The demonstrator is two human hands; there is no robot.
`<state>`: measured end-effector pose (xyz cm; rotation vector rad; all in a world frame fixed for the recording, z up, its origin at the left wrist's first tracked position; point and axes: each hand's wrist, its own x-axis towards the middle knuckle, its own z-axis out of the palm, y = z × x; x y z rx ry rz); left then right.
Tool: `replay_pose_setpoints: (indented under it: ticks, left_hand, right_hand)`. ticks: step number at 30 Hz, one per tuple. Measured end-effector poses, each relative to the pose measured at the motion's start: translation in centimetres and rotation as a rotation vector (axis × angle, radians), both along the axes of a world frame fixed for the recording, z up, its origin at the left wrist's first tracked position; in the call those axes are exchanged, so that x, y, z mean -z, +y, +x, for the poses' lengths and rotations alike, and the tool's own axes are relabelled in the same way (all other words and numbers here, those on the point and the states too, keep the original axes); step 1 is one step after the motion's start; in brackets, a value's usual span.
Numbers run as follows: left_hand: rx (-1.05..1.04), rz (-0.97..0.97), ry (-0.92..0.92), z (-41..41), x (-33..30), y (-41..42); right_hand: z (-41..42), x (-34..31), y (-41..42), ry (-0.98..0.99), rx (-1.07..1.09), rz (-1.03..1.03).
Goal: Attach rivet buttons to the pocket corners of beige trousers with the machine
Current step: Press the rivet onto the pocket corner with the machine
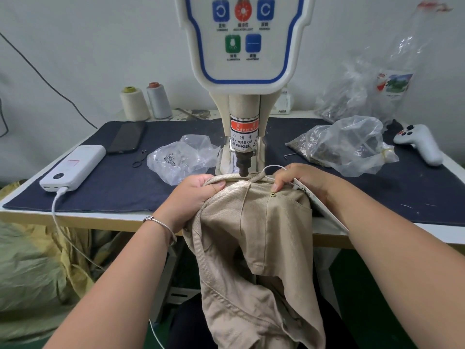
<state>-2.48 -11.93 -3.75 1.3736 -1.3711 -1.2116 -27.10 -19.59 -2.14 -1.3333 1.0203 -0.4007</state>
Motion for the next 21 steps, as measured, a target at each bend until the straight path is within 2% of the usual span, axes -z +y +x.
replay_pose_setpoints:
  ticks: [8,21]
  left_hand:
    - [-0.004,0.022,-0.001,0.31,0.12,-0.13]
    - [0.020,0.030,-0.028,0.58,0.00,-0.02]
  right_hand:
    - [0.05,0.06,-0.41,0.091,0.015,-0.008]
    - [0.02,0.14,-0.51,0.047,-0.027,-0.091]
